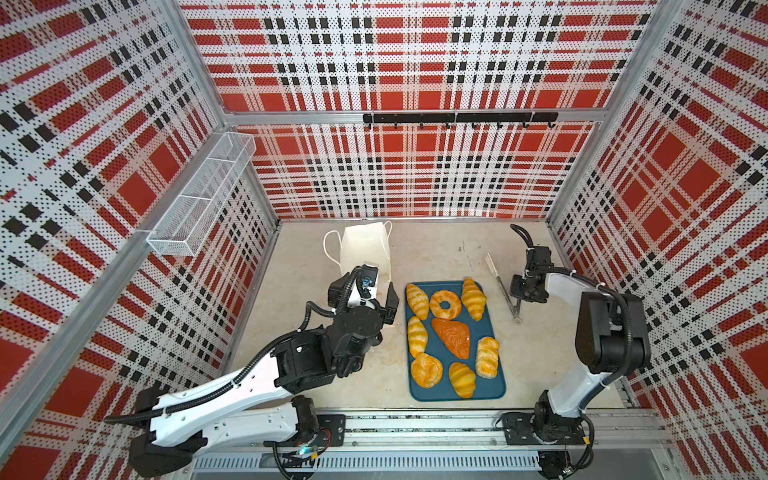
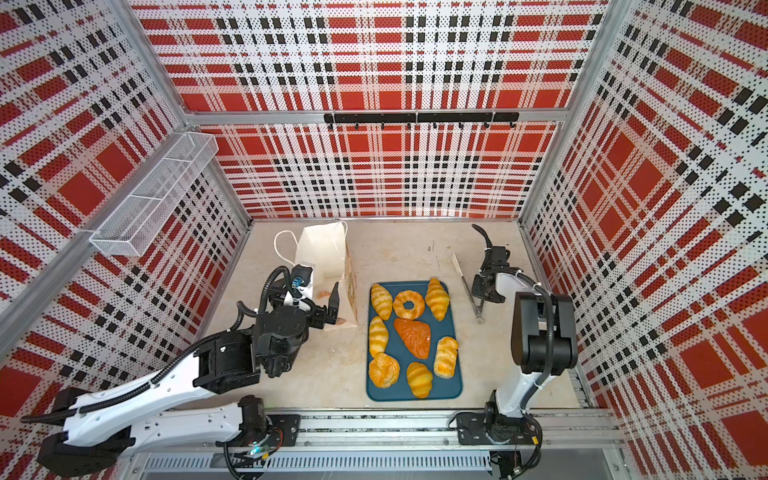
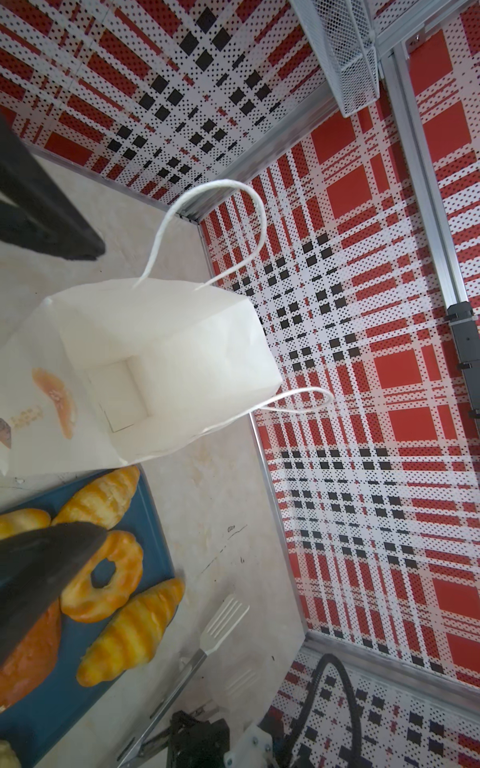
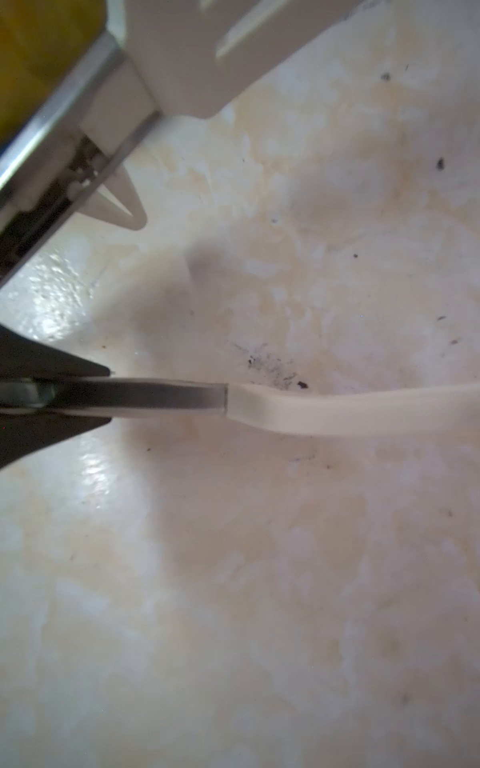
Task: Place the fake bread into the paper bag
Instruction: 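Lift the tongs with the right gripper while the left gripper reaches toward them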
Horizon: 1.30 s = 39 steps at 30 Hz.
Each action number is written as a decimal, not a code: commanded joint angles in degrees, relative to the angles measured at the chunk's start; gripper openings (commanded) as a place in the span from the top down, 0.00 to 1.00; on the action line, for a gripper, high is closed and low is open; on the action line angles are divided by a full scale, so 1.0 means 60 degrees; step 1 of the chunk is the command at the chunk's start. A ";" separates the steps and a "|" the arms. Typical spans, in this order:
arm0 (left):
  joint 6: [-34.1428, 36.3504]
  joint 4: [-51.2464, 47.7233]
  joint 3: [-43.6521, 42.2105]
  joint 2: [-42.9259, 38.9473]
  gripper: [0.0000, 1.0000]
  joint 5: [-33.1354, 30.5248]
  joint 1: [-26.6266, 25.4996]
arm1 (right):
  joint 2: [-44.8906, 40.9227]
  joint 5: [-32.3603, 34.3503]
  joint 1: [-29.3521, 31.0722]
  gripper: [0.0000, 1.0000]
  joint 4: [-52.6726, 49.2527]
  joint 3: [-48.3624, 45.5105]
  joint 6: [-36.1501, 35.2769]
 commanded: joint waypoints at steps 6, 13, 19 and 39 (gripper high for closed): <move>0.0720 0.0947 0.0646 0.0993 0.01 0.0105 -0.0668 | -0.2631 -0.1146 -0.0027 0.99 -0.0060 -0.0522 0.0204; 0.1080 0.1327 0.1231 0.1941 0.01 0.1322 -0.0691 | -0.4735 -0.2024 -0.0026 0.98 -0.0491 -0.1131 0.0433; 0.1032 0.1618 0.1834 0.2834 0.01 0.3200 -0.0574 | -0.6267 -0.2801 -0.0026 0.98 -0.0881 -0.1506 0.0670; 0.0506 0.2894 0.3082 0.5060 0.01 1.1113 0.1809 | -0.7998 -0.6831 -0.0027 0.96 -0.0482 -0.2660 0.1494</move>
